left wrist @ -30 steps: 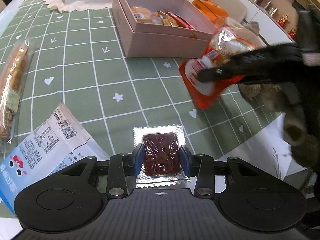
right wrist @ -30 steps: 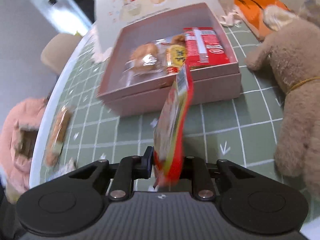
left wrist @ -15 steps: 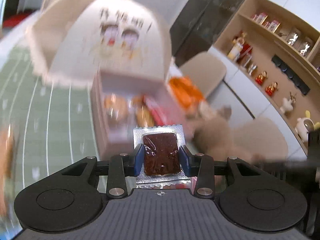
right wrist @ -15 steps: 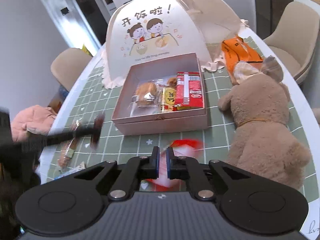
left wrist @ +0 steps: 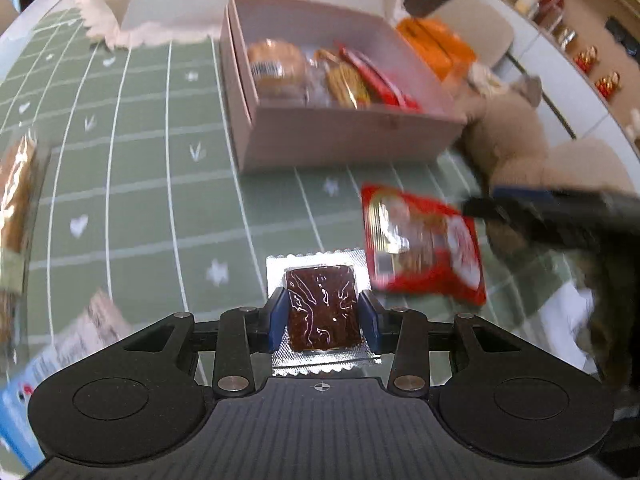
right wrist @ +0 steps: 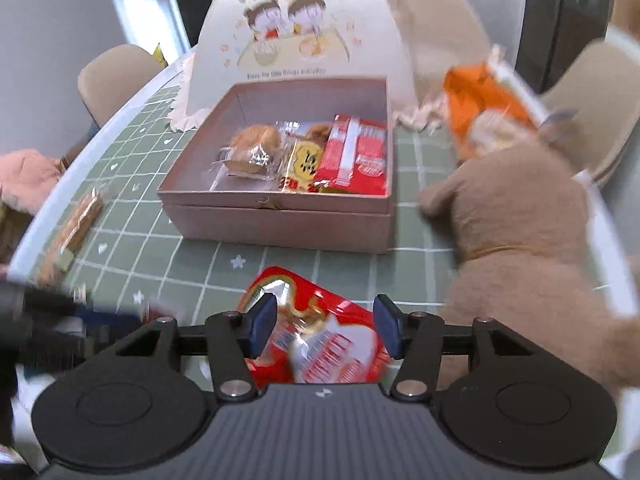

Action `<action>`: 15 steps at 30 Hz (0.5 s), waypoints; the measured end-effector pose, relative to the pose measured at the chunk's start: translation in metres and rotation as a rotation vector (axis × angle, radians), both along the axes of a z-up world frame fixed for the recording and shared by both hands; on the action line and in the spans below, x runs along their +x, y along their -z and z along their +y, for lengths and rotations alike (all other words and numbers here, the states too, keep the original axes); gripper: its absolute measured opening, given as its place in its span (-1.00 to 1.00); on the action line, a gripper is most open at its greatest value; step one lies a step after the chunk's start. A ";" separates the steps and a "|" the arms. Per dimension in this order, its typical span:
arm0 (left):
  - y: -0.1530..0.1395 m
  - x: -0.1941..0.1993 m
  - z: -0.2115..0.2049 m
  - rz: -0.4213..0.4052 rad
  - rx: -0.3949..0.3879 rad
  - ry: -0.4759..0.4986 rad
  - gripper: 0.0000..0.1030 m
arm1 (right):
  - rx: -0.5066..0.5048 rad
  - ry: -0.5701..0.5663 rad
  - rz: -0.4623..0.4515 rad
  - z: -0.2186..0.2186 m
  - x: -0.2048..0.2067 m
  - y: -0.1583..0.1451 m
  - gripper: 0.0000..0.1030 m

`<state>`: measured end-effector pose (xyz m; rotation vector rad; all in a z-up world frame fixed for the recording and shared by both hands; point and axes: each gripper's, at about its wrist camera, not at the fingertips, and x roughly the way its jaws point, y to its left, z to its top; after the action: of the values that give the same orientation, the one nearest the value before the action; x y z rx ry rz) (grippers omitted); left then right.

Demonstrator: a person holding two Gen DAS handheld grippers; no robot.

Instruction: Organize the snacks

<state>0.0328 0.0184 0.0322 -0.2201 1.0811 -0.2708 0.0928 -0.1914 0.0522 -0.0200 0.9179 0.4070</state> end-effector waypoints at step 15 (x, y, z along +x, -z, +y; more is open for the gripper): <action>0.007 -0.028 0.028 0.014 0.035 -0.038 -0.16 | 0.079 -0.110 0.119 0.032 -0.014 0.041 0.46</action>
<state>0.0053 0.0467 0.0250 -0.2109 1.0940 -0.2165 0.0785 -0.1599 0.0116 0.0268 1.0207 0.5507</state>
